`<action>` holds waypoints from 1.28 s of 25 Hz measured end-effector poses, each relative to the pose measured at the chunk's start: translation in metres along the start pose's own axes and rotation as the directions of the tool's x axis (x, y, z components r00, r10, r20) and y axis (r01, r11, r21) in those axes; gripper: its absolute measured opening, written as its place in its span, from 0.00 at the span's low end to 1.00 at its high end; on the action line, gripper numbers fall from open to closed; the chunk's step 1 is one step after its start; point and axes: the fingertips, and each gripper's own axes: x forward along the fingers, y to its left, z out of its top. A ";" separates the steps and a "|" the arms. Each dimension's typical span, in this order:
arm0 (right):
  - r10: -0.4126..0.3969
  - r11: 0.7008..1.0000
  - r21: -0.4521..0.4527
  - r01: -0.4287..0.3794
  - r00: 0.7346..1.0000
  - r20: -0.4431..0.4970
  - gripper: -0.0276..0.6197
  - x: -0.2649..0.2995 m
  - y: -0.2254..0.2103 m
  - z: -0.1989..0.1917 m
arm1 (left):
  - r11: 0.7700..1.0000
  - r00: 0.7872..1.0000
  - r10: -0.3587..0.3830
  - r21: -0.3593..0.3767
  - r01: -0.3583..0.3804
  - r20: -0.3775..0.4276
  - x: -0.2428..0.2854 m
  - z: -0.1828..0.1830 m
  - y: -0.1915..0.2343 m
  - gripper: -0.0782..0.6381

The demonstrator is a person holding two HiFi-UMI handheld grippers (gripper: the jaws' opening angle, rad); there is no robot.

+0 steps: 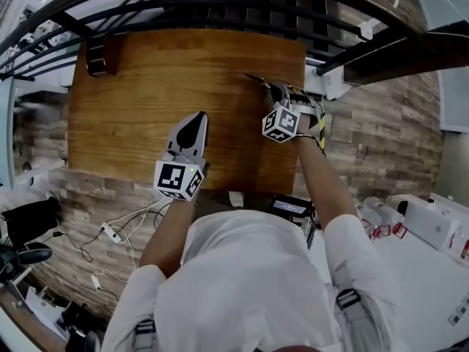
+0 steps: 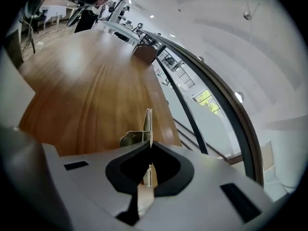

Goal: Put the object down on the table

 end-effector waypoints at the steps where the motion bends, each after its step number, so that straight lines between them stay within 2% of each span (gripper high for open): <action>1: 0.000 1.000 -0.008 0.000 1.000 -0.004 0.08 0.002 0.001 0.000 | 1.000 1.000 -0.001 0.002 0.001 0.000 0.000 0.000 0.000 0.13; 9: 0.020 0.998 -0.054 -0.022 0.999 -0.034 0.08 0.011 0.011 -0.006 | 1.000 1.000 0.001 -0.007 -0.001 -0.015 -0.005 -0.006 -0.002 0.13; 22: 0.029 0.999 -0.042 -0.030 0.999 -0.026 0.09 0.017 0.021 -0.009 | 1.000 1.000 0.011 -0.026 -0.012 -0.025 -0.007 -0.013 0.003 0.13; 26: 0.062 0.998 -0.020 -0.063 0.998 -0.018 0.09 0.016 0.026 -0.011 | 1.000 1.000 0.007 -0.027 -0.008 -0.029 -0.008 -0.014 0.002 0.13; 28: 0.082 0.997 -0.013 -0.082 0.996 -0.020 0.11 0.016 0.028 -0.012 | 1.000 1.000 0.006 -0.028 -0.007 -0.031 -0.009 -0.014 0.001 0.13; 30: 0.086 0.996 -0.008 -0.087 0.996 -0.024 0.18 0.016 0.029 -0.013 | 1.000 0.999 0.005 -0.030 -0.006 -0.031 -0.008 -0.014 0.000 0.13; 32: 0.085 0.996 -0.004 -0.085 0.996 -0.025 0.19 0.015 0.029 -0.015 | 1.000 1.000 0.002 -0.030 -0.003 -0.031 -0.008 -0.014 0.000 0.13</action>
